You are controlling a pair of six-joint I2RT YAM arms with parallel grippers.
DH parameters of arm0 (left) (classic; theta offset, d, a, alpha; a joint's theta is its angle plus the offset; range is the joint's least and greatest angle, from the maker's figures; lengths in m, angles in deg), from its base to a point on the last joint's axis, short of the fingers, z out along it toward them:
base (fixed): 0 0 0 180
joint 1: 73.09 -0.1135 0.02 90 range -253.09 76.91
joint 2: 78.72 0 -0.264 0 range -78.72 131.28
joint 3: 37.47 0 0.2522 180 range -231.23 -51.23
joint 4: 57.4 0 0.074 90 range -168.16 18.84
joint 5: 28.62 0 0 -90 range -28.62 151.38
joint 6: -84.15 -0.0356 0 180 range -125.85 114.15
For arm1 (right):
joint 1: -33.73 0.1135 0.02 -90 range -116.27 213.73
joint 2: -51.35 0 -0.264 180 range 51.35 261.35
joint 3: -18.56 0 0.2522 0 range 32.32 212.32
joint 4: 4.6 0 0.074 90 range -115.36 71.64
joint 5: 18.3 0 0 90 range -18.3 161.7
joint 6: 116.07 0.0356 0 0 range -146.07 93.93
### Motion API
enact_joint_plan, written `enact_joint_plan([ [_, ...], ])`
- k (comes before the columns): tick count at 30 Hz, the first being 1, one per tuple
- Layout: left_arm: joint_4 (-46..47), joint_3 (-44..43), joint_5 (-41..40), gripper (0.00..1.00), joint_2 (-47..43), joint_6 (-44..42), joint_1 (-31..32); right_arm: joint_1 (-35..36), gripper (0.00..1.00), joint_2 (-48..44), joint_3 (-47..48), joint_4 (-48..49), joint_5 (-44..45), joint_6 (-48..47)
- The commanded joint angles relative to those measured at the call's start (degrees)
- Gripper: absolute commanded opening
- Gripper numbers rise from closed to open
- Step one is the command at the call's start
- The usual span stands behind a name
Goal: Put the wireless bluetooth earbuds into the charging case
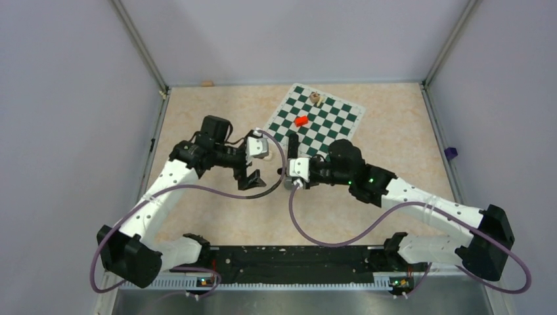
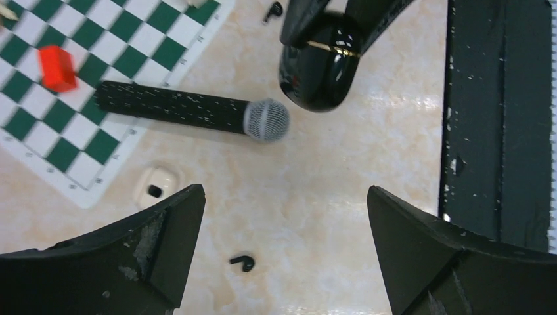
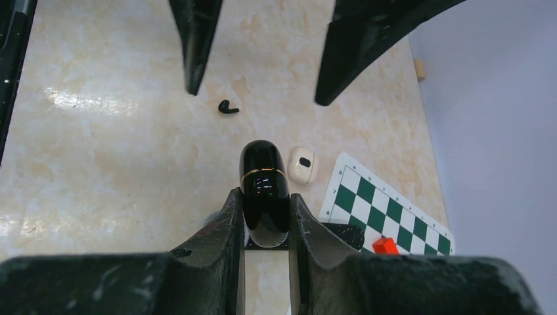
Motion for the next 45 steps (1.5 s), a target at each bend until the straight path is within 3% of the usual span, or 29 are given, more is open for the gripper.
enact_joint_plan([
  [1, 7.24, 4.93, 2.03, 0.99, -2.79, 3.64, 1.22, -0.67, 0.0, 0.11, 1.41, 3.35, -1.7, 4.01],
  [9, 7.31, 5.9, 4.22, 0.98, -2.62, 3.79, 3.18, -0.64, 0.0, 3.74, 2.25, 3.79, -3.56, 7.62],
  [17, 7.06, 6.63, 3.67, 0.92, -0.73, 3.1, 5.36, -0.65, 0.0, 5.67, 2.49, 6.43, -5.79, 10.58],
  [29, 6.39, 5.04, 2.65, 0.65, 2.81, 3.14, 7.68, -0.64, 0.0, 6.65, 2.69, 6.74, -7.18, 11.68],
  [35, 6.04, 5.27, 1.6, 0.68, 2.98, 2.42, 8.31, -0.69, 0.0, 6.92, 3.0, 6.61, -7.52, 12.11],
  [40, 6.03, 5.26, 1.48, 0.5, 3.07, 2.42, 8.7, -0.6, 0.0, 7.15, 3.22, 6.45, -7.94, 12.35],
  [43, 5.95, 5.09, 1.66, 0.35, 3.13, 2.53, 8.77, -0.62, 0.0, 7.29, 3.39, 6.34, -8.14, 12.59],
  [45, 5.67, 5.02, 1.87, 0.19, 3.2, 2.43, 8.89, -0.6, 0.0, 7.19, 3.57, 6.24, -8.08, 12.54],
])
